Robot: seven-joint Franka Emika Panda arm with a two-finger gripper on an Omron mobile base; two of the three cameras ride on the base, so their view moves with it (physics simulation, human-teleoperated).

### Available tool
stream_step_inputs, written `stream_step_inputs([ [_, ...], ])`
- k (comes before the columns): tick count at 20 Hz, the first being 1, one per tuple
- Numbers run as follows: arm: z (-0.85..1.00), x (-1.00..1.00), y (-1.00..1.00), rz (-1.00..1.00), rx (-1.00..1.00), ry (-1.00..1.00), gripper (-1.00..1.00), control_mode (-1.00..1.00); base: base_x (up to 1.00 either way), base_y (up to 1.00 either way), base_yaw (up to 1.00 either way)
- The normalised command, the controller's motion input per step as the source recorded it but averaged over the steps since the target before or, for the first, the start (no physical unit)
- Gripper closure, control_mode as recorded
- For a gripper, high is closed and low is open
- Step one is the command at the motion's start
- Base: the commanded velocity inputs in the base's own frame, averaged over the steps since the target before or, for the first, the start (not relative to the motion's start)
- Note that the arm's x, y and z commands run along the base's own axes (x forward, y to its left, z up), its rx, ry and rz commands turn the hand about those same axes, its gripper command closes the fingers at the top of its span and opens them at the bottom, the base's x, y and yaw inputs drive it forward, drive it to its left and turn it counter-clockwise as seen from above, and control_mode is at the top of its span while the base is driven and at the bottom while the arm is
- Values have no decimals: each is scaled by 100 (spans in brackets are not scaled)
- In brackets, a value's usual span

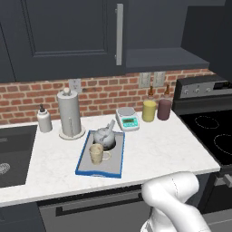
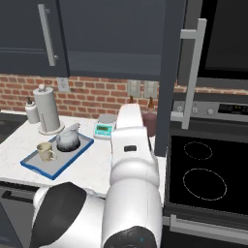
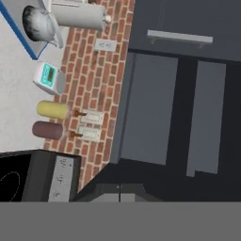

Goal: Pick the kettle from the counter and place it on the tray. Then pick the mug from the cabinet and place it on the tray. Then close the cabinet doors.

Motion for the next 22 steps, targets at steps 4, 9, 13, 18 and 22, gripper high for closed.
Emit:
stream_step_inputs([
  [4,0,-7,-100,-4,2,0,100,-100,0,0,0],
  [9,-9,0,-93,-3,2,0,100,-100,0,0,0],
  [13,-33,16,-79,-2,6,1,100,-100,0,0,0],
  [18,-23,-16,-80,-1,2,-1,100,-100,0,0,0],
  [22,-4,-79,-75,-3,0,-13,100,-100,0,0,0],
])
